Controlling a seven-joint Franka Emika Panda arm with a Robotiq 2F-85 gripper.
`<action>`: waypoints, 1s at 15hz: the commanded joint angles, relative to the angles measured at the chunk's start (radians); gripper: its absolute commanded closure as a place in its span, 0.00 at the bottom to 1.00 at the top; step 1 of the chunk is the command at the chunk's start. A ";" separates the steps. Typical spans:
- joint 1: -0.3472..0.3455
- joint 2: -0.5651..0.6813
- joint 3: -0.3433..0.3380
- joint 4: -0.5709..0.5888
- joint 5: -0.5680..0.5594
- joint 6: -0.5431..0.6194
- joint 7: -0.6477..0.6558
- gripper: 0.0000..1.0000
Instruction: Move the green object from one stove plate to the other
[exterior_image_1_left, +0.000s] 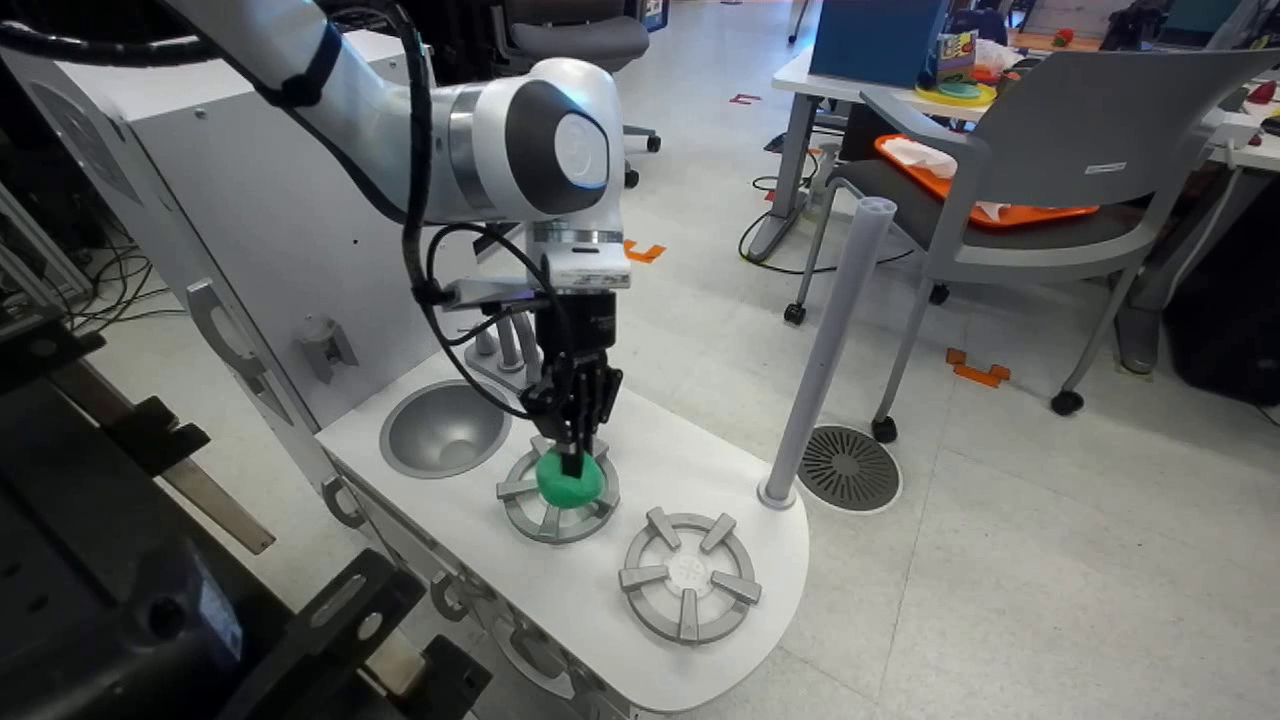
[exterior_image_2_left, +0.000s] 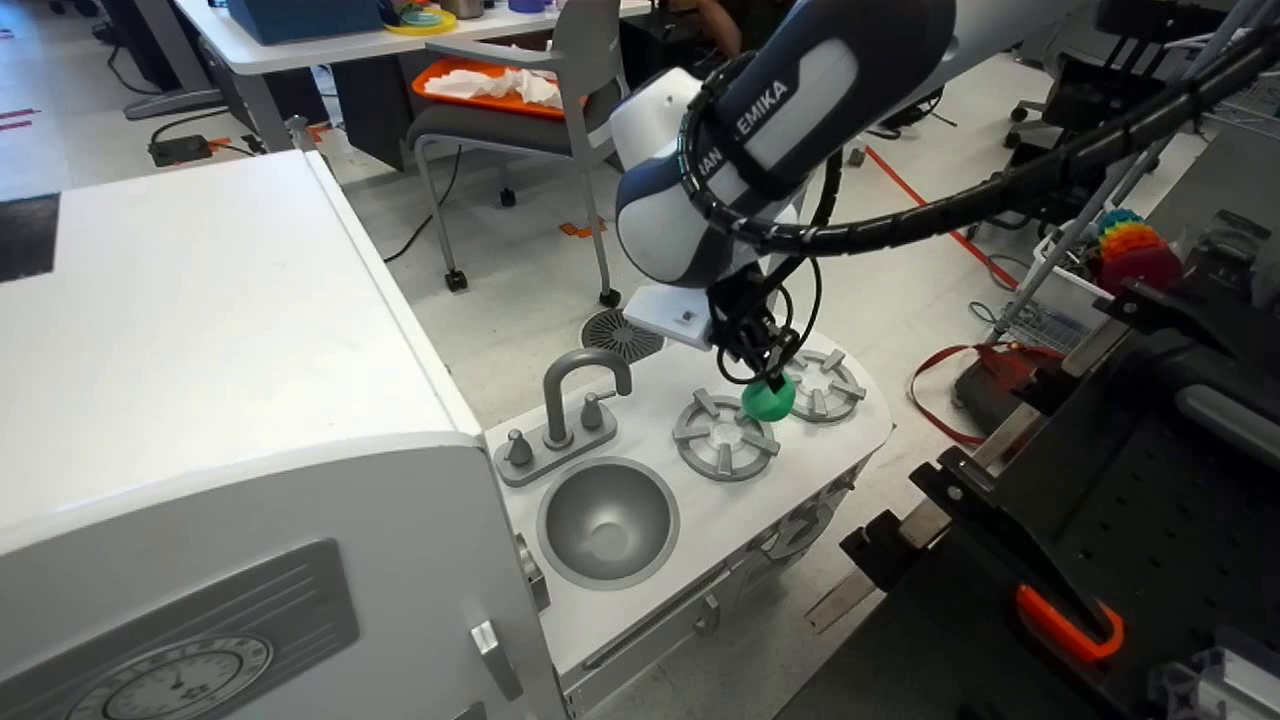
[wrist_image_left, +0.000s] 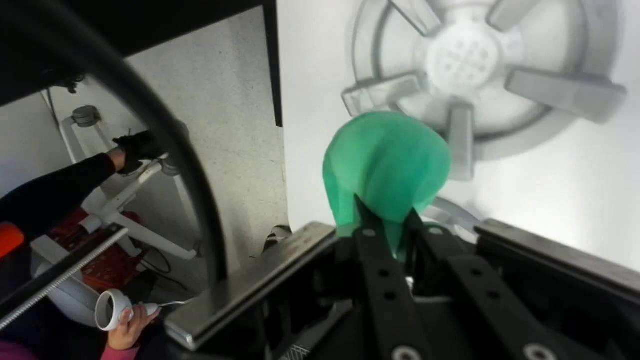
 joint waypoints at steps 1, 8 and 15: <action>-0.032 0.019 -0.049 0.038 -0.043 0.100 0.067 0.97; -0.107 0.002 -0.049 -0.026 -0.221 0.167 0.346 0.97; -0.194 0.006 0.054 -0.049 -0.276 0.172 0.482 0.97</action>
